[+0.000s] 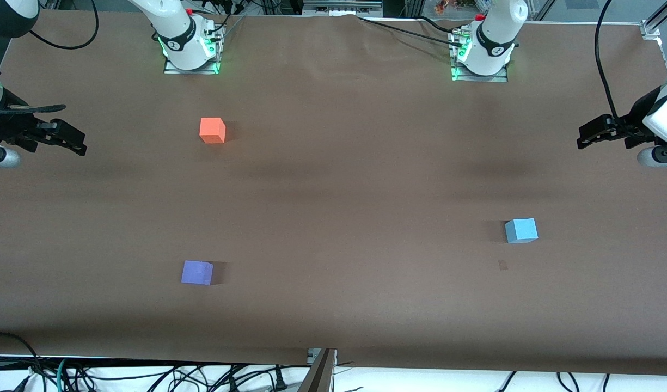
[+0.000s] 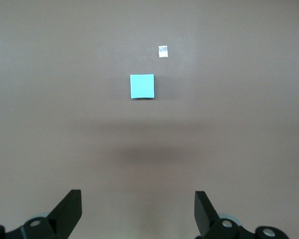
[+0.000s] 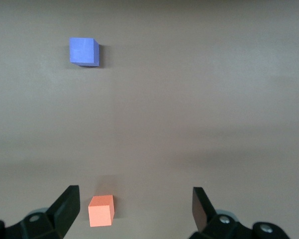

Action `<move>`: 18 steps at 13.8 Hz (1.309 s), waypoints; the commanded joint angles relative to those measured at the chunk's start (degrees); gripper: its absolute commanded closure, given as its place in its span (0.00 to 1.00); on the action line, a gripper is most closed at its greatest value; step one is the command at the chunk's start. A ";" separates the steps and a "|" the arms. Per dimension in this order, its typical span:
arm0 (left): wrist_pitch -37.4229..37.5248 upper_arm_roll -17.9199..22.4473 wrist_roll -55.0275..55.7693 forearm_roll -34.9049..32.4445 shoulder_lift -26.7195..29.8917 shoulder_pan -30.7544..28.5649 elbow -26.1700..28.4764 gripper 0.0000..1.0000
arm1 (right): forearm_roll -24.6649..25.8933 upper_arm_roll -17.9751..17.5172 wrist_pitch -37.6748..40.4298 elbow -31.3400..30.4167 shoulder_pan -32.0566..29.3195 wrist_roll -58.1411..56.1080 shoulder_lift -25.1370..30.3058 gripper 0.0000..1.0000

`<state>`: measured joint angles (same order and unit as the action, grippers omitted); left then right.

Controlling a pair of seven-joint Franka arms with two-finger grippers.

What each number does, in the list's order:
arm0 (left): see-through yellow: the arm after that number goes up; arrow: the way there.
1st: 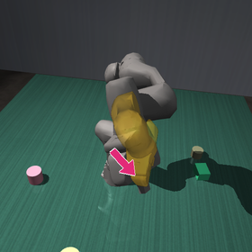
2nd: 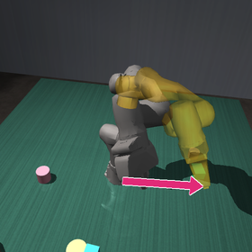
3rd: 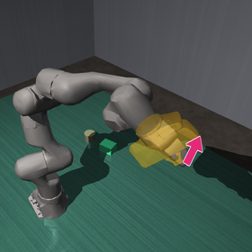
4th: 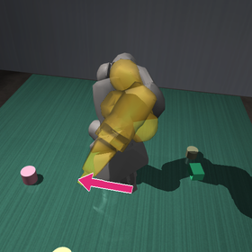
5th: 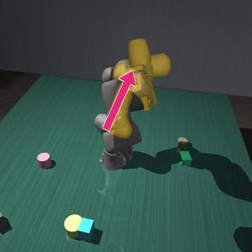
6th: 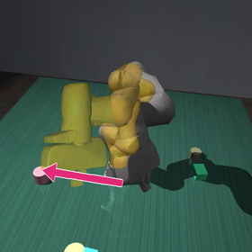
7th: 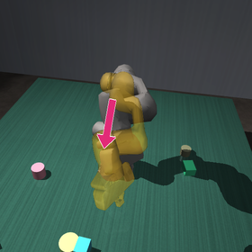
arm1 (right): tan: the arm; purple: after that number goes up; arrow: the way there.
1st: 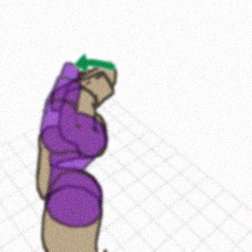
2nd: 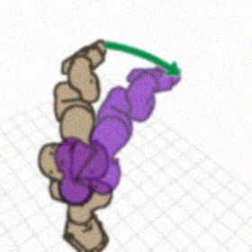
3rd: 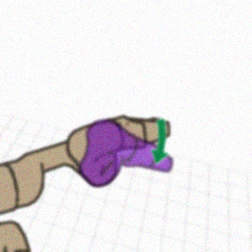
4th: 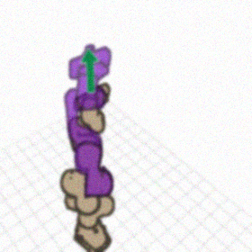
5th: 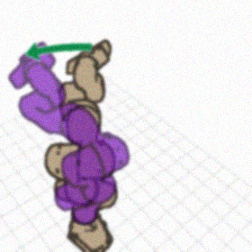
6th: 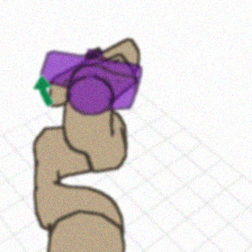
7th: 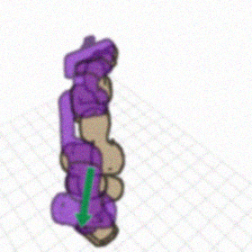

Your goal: Place blue block between orange and purple blocks

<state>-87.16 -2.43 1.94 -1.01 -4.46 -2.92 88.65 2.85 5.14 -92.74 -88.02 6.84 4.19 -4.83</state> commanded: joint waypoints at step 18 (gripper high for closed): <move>-2.05 -0.55 -0.10 -9.11 -19.53 3.19 -8.93 0.00 | -1.79 -0.22 0.37 1.27 -0.77 -0.68 -0.45 0.00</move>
<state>-90.11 -3.15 2.06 -9.06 -22.23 0.25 82.10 2.22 5.26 -92.75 -87.97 6.77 4.19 -4.83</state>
